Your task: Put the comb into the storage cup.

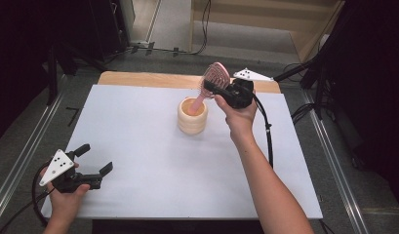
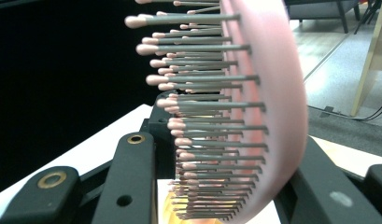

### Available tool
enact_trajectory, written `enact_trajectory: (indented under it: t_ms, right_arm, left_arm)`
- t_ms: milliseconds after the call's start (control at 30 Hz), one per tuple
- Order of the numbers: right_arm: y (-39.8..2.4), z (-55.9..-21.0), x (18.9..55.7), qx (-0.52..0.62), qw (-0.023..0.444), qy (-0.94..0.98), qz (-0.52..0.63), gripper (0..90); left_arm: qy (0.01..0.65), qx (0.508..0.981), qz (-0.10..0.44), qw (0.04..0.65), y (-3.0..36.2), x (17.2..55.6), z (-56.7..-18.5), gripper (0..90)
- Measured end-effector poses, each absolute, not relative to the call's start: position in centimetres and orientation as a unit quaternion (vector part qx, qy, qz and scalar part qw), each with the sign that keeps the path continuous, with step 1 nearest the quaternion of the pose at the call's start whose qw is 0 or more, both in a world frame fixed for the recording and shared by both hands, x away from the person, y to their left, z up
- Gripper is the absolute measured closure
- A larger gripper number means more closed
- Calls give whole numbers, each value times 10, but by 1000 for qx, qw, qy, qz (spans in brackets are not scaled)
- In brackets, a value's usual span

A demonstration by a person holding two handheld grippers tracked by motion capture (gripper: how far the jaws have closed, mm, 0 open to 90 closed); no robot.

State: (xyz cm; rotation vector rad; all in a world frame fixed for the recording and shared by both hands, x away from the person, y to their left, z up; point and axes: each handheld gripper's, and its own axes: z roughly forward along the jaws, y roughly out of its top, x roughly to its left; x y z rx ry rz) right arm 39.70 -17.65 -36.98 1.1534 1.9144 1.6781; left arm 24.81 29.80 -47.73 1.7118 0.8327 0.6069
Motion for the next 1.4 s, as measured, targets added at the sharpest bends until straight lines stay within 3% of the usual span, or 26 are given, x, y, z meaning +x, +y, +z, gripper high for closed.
enact_trajectory:
  t_ms: [1400]
  right_arm:
    - [-147, -403, 409, 412, 149, 703, 560, 610]
  left_arm:
    - [349, 720, 258, 542, 299, 247, -476, 0]
